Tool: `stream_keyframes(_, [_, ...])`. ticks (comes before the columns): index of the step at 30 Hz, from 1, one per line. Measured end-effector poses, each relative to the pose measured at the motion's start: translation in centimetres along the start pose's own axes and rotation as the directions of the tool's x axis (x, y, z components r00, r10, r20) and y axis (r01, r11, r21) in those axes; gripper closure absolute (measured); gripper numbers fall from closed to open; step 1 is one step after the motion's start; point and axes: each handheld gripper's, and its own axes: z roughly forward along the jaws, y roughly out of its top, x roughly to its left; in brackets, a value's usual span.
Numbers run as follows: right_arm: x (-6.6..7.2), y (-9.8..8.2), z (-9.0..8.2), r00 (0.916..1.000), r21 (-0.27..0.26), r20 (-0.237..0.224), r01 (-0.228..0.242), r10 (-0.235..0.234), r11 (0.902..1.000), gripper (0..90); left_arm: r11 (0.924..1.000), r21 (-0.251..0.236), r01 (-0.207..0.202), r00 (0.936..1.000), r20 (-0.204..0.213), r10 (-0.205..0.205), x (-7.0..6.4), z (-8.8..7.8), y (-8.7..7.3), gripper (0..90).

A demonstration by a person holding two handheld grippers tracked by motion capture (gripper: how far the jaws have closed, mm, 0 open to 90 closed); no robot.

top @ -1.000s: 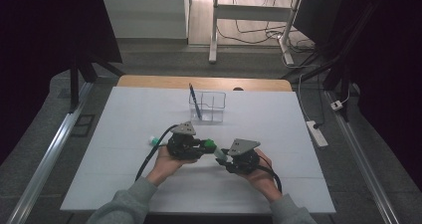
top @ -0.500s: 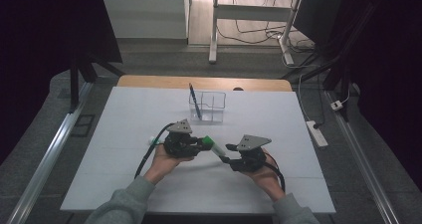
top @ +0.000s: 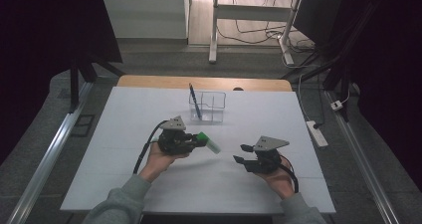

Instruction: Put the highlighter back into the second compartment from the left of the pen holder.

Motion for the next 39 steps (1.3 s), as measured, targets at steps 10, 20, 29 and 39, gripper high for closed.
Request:
stream_keyframes(10, [-0.9, -1.8, -2.1, 0.9978, 0.004, 0.048, -0.045, 0.044, 0.999, 48.4, 0.9998, -0.018, 0.003, 0.9998, -0.017, -0.003, 0.3, -0.6, 0.0, 73.9])
stream_keyframes(20, [-1.5, -3.1, -3.6, 0.9944, 0.001, 0.075, -0.074, 0.073, 0.9973, 47.2, 0.9993, -0.037, 0.011, 0.9995, -0.028, -0.012, 0.6, -1.4, 0.1, 73.9])
stream_keyframes(29, [-1.5, -3.5, -4.3, 0.9936, -0.008, 0.081, -0.079, 0.079, 0.9969, 46.5, 0.9983, -0.057, 0.008, 0.9991, -0.041, -0.01, 0.9, -2.2, 0.9, 73.9])
stream_keyframes(39, [-1.5, -3.7, -4.3, 0.9938, 0.001, 0.089, -0.066, 0.066, 0.9978, 46.5, 0.9977, -0.067, 0.002, 0.9977, -0.068, -0.007, 1.5, -2.8, 2.5, 73.9])
